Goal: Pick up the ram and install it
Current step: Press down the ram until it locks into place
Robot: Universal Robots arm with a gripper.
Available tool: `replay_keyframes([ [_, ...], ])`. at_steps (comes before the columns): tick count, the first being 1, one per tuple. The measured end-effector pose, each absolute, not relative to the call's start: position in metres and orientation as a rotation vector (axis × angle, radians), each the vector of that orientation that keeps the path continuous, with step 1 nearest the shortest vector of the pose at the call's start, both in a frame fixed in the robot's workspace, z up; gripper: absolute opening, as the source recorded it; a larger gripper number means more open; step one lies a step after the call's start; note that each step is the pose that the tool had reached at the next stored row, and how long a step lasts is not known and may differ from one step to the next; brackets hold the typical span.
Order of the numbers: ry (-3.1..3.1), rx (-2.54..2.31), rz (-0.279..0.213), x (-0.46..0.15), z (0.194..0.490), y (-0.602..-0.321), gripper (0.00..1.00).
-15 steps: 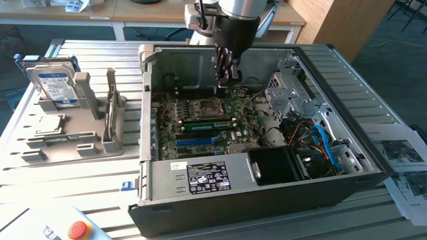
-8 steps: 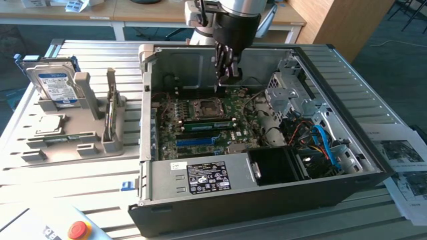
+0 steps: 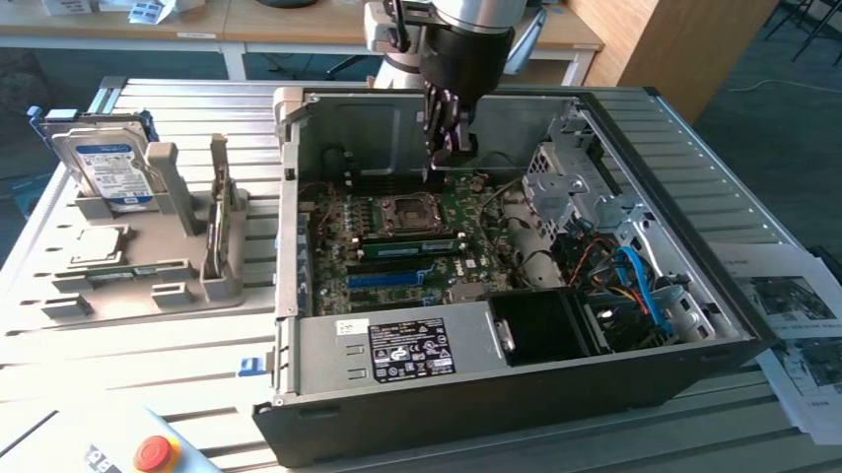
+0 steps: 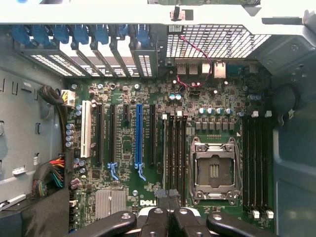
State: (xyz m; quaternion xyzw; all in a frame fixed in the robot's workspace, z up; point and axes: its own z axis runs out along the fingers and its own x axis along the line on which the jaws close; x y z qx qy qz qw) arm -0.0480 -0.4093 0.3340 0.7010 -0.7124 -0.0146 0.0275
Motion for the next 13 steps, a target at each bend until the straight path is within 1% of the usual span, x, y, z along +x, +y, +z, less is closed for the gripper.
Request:
replay_keyframes([
  [7,-2.202,2.162,-0.045,-0.0479,0.3340,-0.4093,0.10],
  [13,-2.308,2.050,-0.050,-0.0479,0.3335,-0.4092,0.10],
])
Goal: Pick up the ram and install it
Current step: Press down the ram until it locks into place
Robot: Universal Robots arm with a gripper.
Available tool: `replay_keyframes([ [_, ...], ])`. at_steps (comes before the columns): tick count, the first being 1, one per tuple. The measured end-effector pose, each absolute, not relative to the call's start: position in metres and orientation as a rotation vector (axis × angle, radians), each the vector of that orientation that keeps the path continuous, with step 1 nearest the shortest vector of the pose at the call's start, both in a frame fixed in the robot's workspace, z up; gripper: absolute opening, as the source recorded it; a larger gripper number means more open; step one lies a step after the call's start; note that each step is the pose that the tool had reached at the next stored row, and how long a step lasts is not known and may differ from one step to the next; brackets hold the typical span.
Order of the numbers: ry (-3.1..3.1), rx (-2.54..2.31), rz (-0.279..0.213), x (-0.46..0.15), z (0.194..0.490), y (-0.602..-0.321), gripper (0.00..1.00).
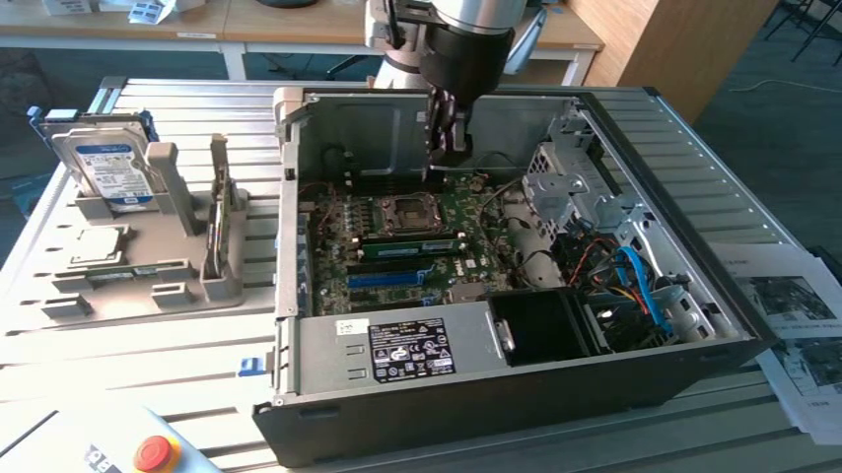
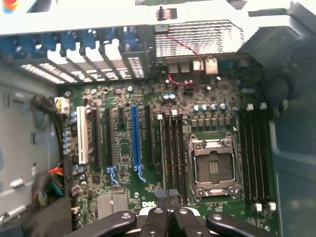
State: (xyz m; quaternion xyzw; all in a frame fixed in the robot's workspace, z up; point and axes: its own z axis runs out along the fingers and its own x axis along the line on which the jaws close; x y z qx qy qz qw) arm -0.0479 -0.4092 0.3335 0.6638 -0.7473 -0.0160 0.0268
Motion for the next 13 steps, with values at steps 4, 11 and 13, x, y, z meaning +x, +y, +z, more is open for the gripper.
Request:
replay_keyframes([
  [4,-2.381,1.967,-0.052,-0.0480,0.3331,-0.4093,0.10],
  [11,-2.504,1.812,-0.058,-0.0479,0.3330,-0.4093,0.10],
  [13,-2.537,1.767,-0.059,-0.0479,0.3330,-0.4092,0.10],
])
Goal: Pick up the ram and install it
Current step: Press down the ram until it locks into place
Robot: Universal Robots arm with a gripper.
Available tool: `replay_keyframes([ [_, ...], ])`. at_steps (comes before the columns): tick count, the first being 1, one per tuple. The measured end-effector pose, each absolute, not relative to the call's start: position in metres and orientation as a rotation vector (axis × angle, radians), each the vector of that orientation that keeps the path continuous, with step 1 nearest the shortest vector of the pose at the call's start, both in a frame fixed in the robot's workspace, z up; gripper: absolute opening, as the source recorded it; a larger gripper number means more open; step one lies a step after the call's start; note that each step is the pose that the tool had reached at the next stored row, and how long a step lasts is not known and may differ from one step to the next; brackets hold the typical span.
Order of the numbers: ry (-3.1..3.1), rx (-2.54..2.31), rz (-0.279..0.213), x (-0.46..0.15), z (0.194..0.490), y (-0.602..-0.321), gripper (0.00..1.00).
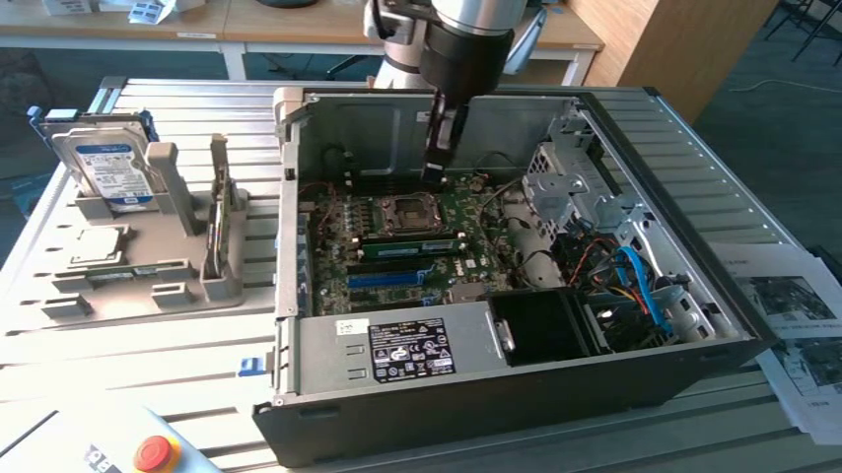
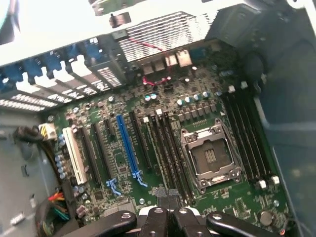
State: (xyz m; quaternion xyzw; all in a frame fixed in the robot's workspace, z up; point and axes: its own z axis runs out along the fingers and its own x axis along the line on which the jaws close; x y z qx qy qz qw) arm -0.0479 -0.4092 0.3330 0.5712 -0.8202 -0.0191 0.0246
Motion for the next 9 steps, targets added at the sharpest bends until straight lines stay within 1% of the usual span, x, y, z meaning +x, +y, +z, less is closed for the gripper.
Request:
replay_keyframes([
  [9,-2.676,1.555,-0.065,-0.0479,0.3330,-0.4093,0.10],
])
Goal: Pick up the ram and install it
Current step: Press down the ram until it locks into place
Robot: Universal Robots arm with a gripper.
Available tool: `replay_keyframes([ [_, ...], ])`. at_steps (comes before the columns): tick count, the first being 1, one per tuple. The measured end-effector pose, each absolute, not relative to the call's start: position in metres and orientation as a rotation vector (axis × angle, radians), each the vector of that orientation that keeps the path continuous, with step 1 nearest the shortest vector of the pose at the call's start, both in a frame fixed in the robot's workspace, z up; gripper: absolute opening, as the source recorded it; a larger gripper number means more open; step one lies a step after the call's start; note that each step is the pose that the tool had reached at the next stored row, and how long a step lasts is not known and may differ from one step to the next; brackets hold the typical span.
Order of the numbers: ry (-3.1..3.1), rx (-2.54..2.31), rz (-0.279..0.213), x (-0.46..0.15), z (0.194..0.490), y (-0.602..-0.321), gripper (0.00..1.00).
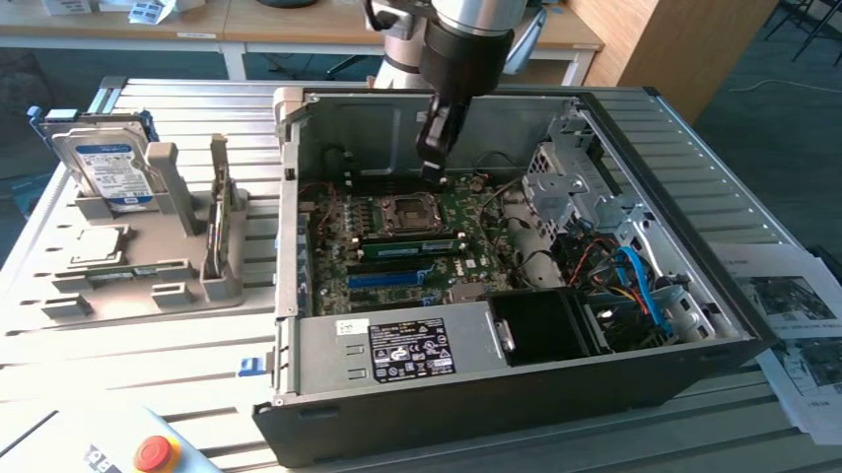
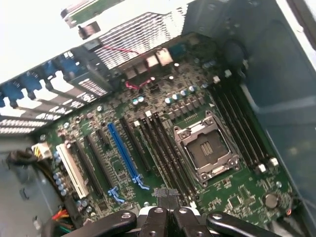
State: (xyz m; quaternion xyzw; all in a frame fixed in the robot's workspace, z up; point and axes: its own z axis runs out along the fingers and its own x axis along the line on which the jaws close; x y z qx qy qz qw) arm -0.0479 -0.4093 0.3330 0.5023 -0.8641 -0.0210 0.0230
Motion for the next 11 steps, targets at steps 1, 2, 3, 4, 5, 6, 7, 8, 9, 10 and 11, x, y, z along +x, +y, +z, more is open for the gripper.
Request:
replay_keyframes([
  [1,-2.690,1.531,-0.066,-0.0479,0.3329,-0.4093,0.10],
  [2,-2.704,1.507,-0.066,-0.0480,0.3330,-0.4093,0.10],
  [3,-2.718,1.482,-0.067,-0.0480,0.3330,-0.4093,0.10],
  [4,-2.732,1.457,-0.068,-0.0480,0.3330,-0.4093,0.10],
  [5,-2.745,1.433,-0.068,-0.0480,0.3330,-0.4093,0.10],
  [6,-2.758,1.408,-0.069,-0.0479,0.3330,-0.4093,0.10],
  [7,-2.771,1.384,-0.070,-0.0479,0.3330,-0.4093,0.10],
  [8,-2.784,1.359,-0.070,-0.0479,0.3330,-0.4093,0.10],
  [9,-2.798,1.332,-0.071,-0.0479,0.3330,-0.4092,0.10],
  [10,-2.810,1.307,-0.071,-0.0479,0.3329,-0.4092,0.10],
  [11,-2.822,1.281,-0.072,-0.0480,0.3330,-0.4093,0.10],
])
